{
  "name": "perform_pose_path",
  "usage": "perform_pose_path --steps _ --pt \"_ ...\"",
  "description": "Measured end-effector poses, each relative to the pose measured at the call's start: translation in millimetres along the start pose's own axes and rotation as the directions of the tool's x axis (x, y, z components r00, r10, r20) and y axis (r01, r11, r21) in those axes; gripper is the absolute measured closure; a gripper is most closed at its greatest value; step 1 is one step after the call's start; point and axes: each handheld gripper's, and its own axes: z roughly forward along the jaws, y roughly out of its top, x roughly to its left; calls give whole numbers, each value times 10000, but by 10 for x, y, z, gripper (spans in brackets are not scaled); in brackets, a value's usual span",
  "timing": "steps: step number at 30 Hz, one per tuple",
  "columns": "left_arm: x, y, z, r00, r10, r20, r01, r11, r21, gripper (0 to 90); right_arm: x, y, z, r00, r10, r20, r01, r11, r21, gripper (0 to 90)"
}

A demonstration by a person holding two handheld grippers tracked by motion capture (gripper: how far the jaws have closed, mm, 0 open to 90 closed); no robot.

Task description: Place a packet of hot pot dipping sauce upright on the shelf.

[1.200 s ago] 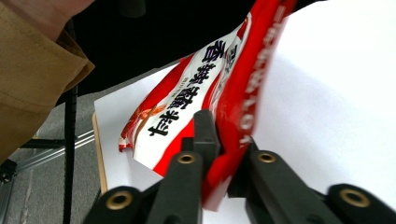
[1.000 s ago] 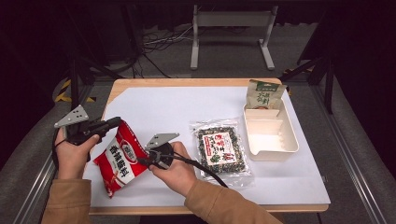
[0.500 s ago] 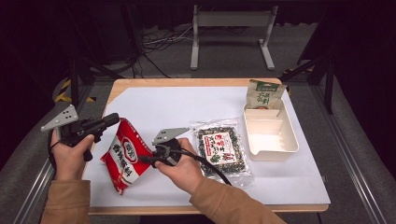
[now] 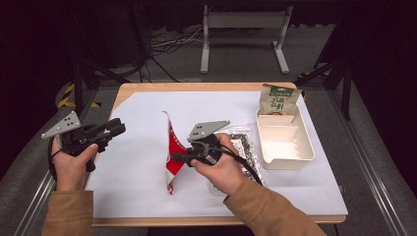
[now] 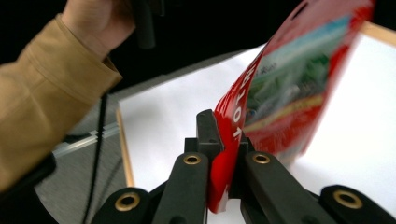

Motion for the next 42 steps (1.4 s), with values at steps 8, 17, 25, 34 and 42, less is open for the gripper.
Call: perform_pose_path --steps 8,17,25,34,42 --pt "13 -33 31 9999 -130 22 130 9998 175 650 -139 66 -438 9950 -475 881 443 9983 387 892" --pt "18 -57 45 9998 -175 52 173 9992 354 650 -310 114 -884 9789 -921 1826 797 9941 741 892" --pt "23 -69 21 9997 -260 19 259 9991 323 650 -412 154 -1113 9593 -1368 2469 1038 9844 1422 891" --pt "24 -73 32 9996 -279 73 276 9990 352 650 -562 155 -1370 9431 -1568 2931 1059 9775 1822 891" --pt "22 -65 83 9995 -266 151 259 9987 431 650 -687 149 -1581 9220 -1877 3387 1141 9675 2257 890"
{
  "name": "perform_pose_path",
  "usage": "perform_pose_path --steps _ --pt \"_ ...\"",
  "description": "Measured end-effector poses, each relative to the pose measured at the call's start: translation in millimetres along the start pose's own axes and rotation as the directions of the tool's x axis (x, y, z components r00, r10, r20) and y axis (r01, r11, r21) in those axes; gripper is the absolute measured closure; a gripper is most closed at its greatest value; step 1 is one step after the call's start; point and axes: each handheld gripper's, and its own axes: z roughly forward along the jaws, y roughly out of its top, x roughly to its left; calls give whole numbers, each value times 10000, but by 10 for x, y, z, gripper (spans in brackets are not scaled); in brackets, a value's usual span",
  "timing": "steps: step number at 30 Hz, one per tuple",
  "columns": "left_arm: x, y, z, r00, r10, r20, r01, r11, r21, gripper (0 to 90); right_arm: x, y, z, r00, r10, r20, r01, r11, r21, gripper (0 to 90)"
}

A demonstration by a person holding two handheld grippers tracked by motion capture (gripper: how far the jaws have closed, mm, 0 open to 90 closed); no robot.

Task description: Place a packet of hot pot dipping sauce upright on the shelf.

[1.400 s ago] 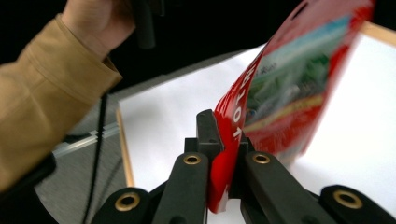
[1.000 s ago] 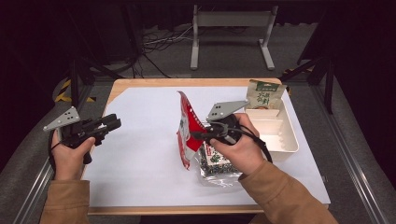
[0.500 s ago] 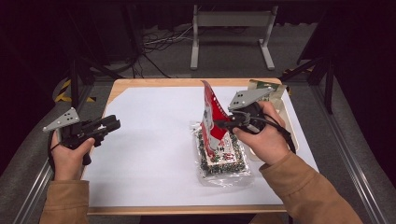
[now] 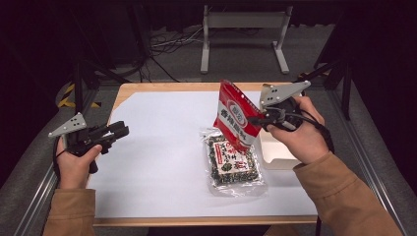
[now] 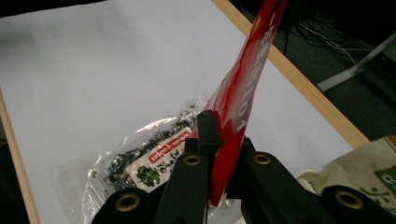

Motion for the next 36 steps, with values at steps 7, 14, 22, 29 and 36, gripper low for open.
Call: perform_pose_path --steps 7,14,22,29,36 --pt "6 -2 36 10000 -42 37 41 10000 20 650 -129 -69 -85 9970 -298 721 276 9991 315 891" --pt "5 -6 44 10000 -40 61 40 10000 52 649 -262 -151 -155 9920 -306 1221 277 9993 255 891" --pt "8 -18 21 10000 -88 32 88 10000 45 649 -373 -204 -238 9852 -443 1654 445 9990 22 890" --pt "-6 -39 -12 9999 -122 -36 122 9999 71 648 -595 -247 -332 9775 -747 1972 790 9968 -140 890" --pt "-12 -73 -56 9997 -190 -136 191 9998 100 648 -821 -324 -396 9686 -1056 2250 1093 9940 -40 890"
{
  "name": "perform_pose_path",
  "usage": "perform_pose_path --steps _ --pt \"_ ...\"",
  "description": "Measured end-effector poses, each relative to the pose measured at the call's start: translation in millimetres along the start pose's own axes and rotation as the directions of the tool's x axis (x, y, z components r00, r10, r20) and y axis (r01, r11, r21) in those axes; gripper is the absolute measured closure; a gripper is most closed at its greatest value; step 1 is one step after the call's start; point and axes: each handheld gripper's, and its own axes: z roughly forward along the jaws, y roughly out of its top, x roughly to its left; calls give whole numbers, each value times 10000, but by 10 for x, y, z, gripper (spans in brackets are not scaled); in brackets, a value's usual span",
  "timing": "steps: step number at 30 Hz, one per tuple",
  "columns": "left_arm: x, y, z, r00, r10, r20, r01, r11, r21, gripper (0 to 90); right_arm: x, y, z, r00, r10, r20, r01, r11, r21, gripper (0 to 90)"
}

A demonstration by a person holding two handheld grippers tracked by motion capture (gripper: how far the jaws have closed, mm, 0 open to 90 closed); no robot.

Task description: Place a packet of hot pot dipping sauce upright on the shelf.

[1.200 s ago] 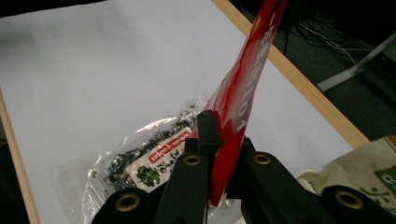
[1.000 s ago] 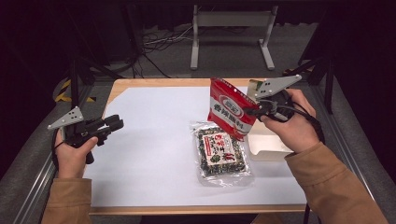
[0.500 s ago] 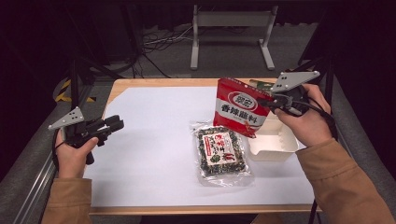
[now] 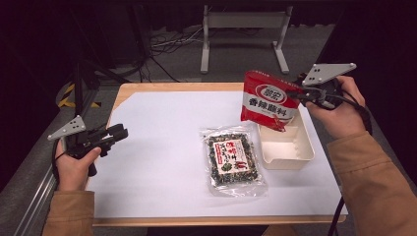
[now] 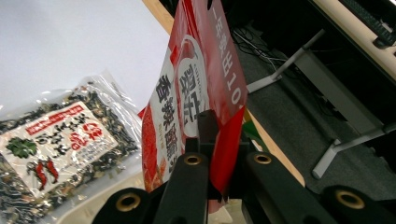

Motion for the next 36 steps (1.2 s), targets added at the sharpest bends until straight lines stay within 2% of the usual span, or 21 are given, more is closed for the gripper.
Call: perform_pose_path --steps 8,15,28,36 --pt "-10 -39 -48 9999 -91 -142 92 9999 66 644 -158 -100 -18 9996 -225 148 224 9997 25 889" --pt "-13 -62 -59 9996 -164 -208 167 9998 136 644 -248 -172 4 9989 -332 340 321 9990 324 889" --pt "-7 -82 -46 9996 -192 -213 196 9996 211 644 -330 -265 94 9978 -369 544 329 9968 722 889" --pt "1 -89 -42 9995 -223 -214 228 9994 247 644 -360 -309 244 9965 -447 714 374 9943 1000 889"
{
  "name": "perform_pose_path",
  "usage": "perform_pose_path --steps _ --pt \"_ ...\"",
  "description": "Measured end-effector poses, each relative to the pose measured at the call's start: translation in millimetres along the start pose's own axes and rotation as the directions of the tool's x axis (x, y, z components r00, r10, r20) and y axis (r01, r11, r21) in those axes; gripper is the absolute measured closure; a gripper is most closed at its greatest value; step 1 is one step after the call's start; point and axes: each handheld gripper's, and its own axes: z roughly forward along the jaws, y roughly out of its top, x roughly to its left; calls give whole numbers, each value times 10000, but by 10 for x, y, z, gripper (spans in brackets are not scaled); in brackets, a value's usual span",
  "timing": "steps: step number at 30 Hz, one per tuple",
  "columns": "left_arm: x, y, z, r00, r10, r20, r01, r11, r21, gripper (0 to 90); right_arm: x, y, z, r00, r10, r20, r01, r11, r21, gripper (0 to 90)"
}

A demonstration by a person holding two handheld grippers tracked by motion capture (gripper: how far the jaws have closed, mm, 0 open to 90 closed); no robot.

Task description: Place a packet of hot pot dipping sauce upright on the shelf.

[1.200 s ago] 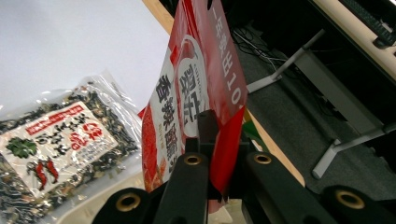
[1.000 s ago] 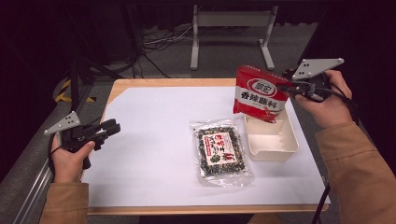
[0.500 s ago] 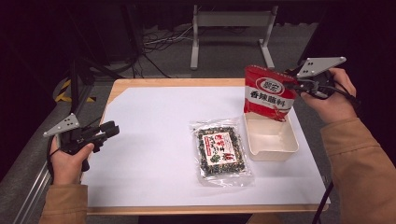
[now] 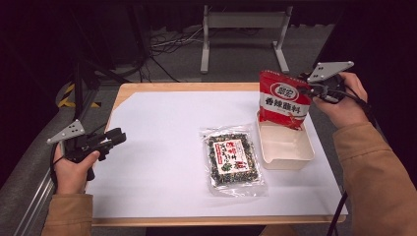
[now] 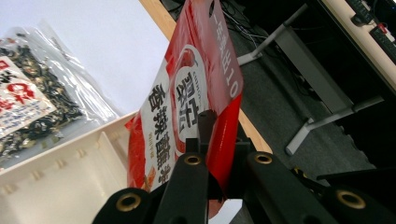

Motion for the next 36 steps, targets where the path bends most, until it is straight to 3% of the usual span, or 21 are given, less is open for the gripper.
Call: perform_pose_path --steps 7,12,19,27,36 --pt "9 -12 -10 10000 -36 -53 36 10000 22 644 10 53 140 9999 -23 171 26 9998 -196 888" --pt "13 -17 -22 10000 -50 -61 50 10000 2 644 69 96 239 9994 129 -328 -146 9985 -526 887" --pt "16 -22 -28 10000 -66 -51 66 10000 -13 644 125 73 308 9969 396 -677 -450 9958 -796 883" --pt "14 -14 0 10000 -39 0 39 10000 21 644 107 -49 347 9895 1105 -928 -1174 9905 -720 844" --pt "22 -16 30 10000 -75 47 75 10000 56 643 74 -192 398 9785 1888 -826 -1924 9805 -387 850"
